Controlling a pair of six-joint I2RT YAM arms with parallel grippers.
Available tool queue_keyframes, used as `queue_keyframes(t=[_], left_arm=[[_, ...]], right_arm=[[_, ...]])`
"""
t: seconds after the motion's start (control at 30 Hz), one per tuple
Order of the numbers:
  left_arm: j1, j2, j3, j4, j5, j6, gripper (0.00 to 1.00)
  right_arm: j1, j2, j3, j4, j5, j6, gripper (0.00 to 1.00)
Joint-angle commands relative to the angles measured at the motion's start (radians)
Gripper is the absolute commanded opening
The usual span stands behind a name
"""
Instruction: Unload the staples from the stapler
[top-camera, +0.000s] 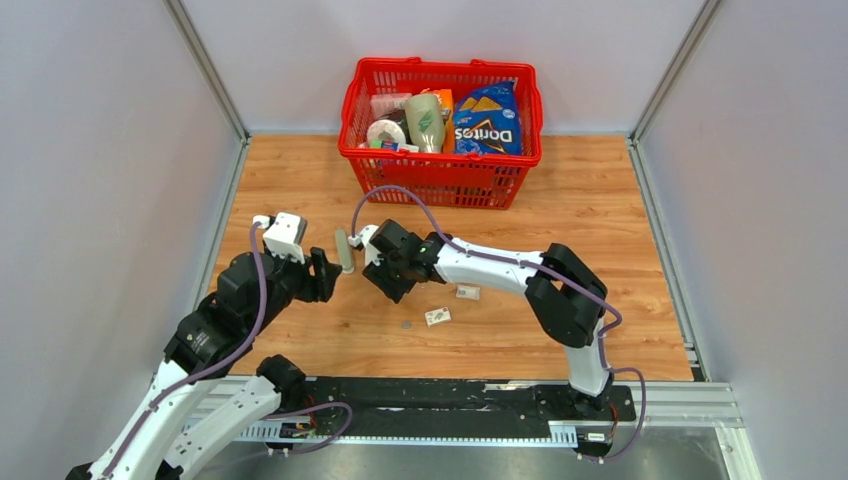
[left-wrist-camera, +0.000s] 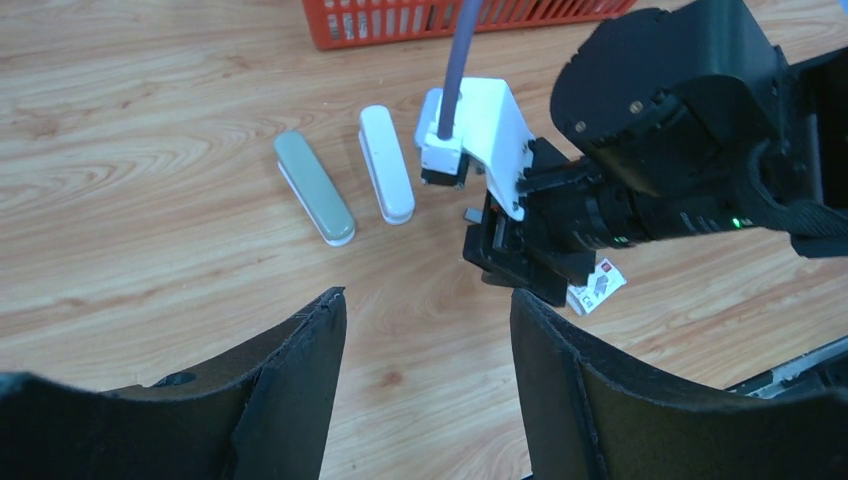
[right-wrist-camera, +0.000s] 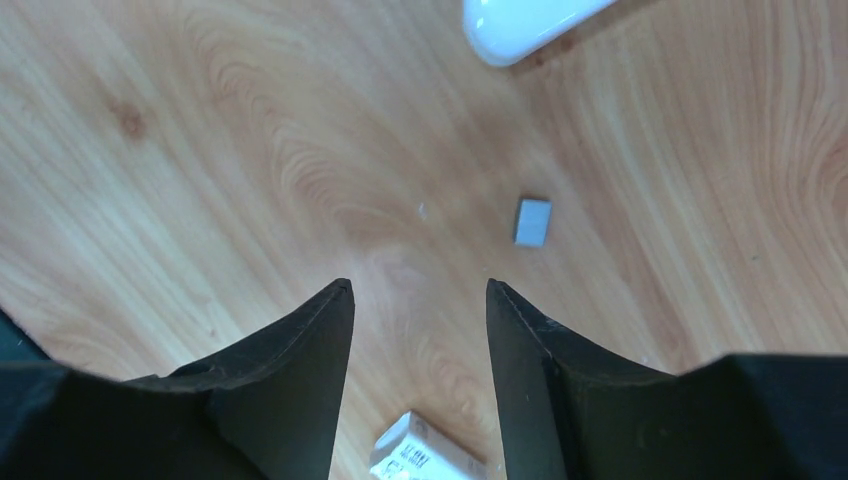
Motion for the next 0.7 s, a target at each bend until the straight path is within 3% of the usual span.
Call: queue_keyframes(t=[0.0, 0.67], left_arm=[[-0.003, -0.011, -0.009, 0.005, -0.01, 0.031, 0.68], [-0.003, -0.013, -0.031, 0.0, -0.033, 0.035, 0.69]], right_arm=[[-0.047, 0.04, 0.084, 0.03, 0.016, -0.025, 0.54], [-0.092, 0.159, 0.128, 0.025, 0.047, 0.001, 0.48]])
